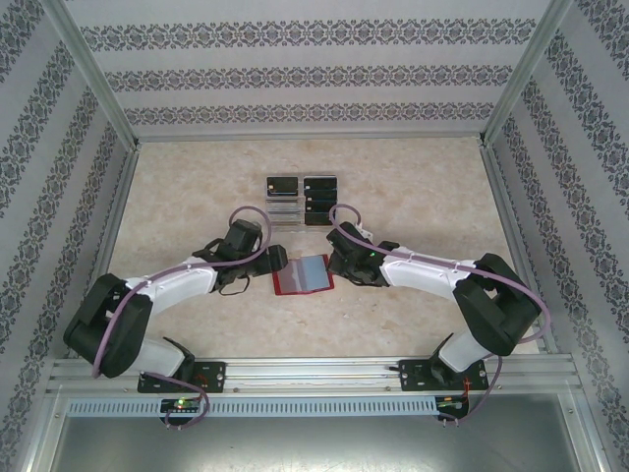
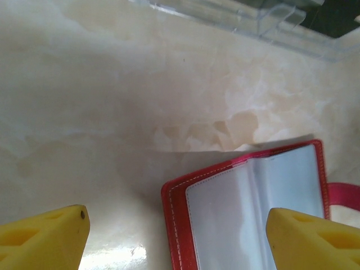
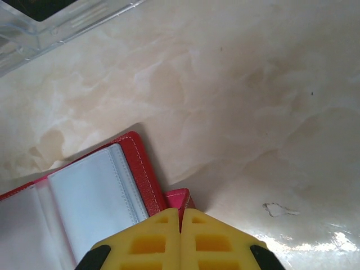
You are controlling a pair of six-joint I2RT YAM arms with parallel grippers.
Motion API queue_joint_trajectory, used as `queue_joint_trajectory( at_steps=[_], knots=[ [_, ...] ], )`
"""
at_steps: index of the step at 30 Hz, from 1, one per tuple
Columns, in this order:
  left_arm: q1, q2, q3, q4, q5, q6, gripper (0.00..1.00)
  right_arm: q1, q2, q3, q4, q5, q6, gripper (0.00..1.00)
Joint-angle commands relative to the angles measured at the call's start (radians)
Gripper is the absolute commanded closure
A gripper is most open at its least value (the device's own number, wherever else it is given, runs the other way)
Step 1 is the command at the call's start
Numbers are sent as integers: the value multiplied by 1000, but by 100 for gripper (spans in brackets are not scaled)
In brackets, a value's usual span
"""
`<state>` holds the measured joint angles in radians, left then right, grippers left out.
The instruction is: Put the credit cards into the card holder
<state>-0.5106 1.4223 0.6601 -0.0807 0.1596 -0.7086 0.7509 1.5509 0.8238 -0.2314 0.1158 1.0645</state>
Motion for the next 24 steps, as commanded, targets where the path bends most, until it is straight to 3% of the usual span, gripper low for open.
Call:
queue_joint_trajectory(
  at_steps=[1, 11, 24],
  knots=[
    [-35, 36, 42, -49, -18, 69, 17, 14, -12, -18, 31, 9, 5, 100],
    [-123, 102, 85, -174, -131, 144, 17, 13, -15, -43, 46, 9, 11, 100],
    [-125, 140, 62, -274, -261, 130, 18, 9, -19, -57, 39, 18, 11, 100]
  ],
)
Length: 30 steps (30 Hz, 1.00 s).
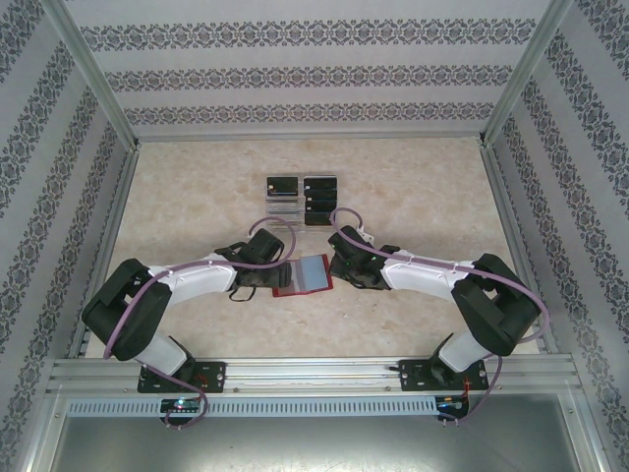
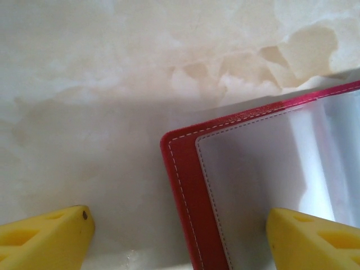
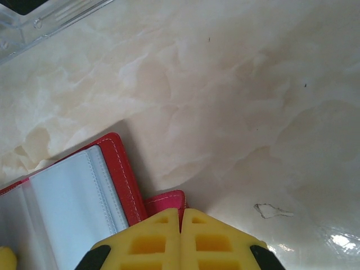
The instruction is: Put the credit cards into the card holder
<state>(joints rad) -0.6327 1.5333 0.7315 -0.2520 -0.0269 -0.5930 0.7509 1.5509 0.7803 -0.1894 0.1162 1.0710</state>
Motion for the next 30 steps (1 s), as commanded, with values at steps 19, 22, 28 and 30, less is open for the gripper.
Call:
queue_joint_trajectory(
  at_steps=[19, 22, 28, 30],
  knots=[
    [9, -123, 89, -68, 24, -11, 0, -194, -111, 242, -192, -165, -362, 44],
    [66, -131, 165, -85, 34, -24, 0, -262, -75, 302, -177, -208, -385, 40],
    [304, -61, 274, 81, 206, -80, 0, -354, 34, 391, -81, -286, -373, 31],
    [369, -9, 314, 155, 265, -112, 0, -375, 69, 413, -49, -302, -357, 27]
  ],
)
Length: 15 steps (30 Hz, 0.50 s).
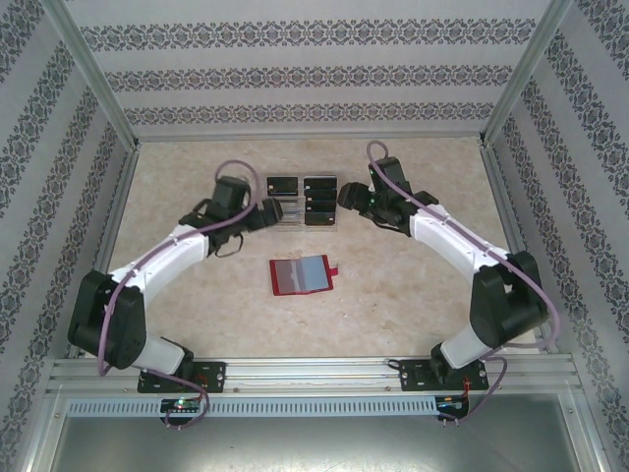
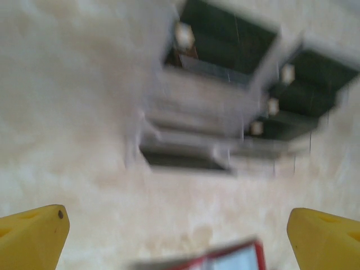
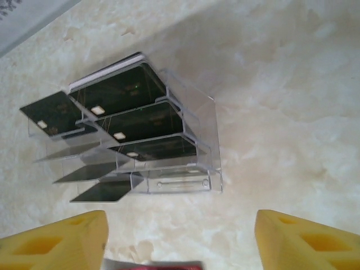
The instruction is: Put the credit cards into the card holder
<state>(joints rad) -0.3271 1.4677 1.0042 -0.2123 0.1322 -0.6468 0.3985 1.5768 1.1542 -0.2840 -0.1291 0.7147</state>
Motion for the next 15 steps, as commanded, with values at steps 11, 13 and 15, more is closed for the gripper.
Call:
queue_joint_trajectory(
  at_steps=[11, 13, 15],
  knots=[
    [165, 394, 234, 512, 313, -307, 0, -94, 237, 65, 318, -144, 254, 11],
    [166, 438, 243, 573, 311, -352, 0, -107, 274, 51, 395, -153, 332, 11],
    [167, 464, 246, 614, 302, -377, 0, -116, 301, 43, 443, -149, 389, 11]
  ],
)
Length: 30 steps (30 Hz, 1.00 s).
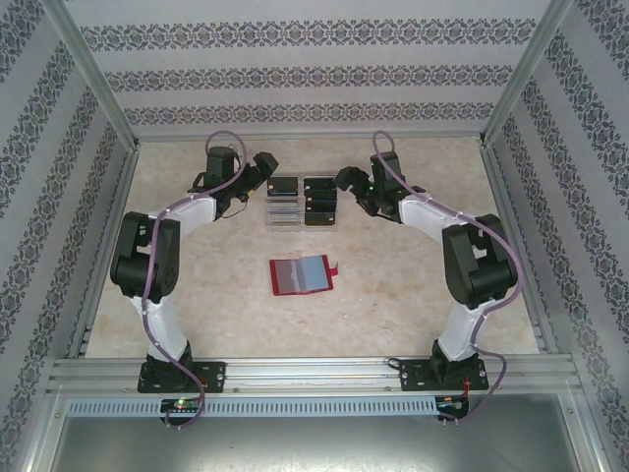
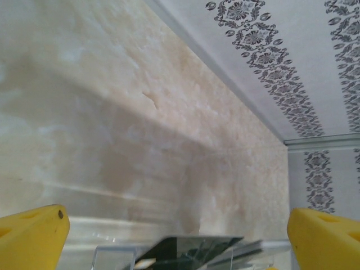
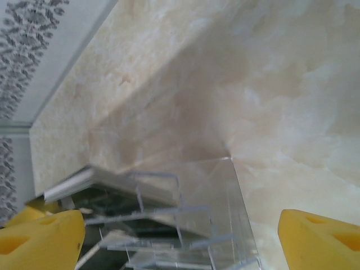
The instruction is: Put the credit cards into the card holder
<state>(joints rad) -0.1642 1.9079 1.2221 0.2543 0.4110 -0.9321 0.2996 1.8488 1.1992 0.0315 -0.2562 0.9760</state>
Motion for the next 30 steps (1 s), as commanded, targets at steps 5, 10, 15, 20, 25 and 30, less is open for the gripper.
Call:
queue_joint_trajectory(
  at_steps=[5, 10, 15, 20, 25, 30],
  knots=[
    [2, 46, 25, 171, 1, -101, 0, -23, 84, -9, 189, -1, 207, 12],
    [-7, 71, 25, 192, 11, -122, 0, -22, 125, -20, 260, -6, 279, 12],
    [-33, 93, 30, 207, 14, -128, 0, -8, 155, -7, 274, -5, 315, 12],
    [-57, 107, 35, 225, 12, -142, 0, 4, 171, -9, 310, -4, 355, 13],
    [-76, 123, 59, 224, 16, -147, 0, 12, 179, -29, 365, -8, 402, 13],
    [-107, 139, 96, 205, 19, -141, 0, 9, 149, -93, 410, -8, 424, 13]
  ],
)
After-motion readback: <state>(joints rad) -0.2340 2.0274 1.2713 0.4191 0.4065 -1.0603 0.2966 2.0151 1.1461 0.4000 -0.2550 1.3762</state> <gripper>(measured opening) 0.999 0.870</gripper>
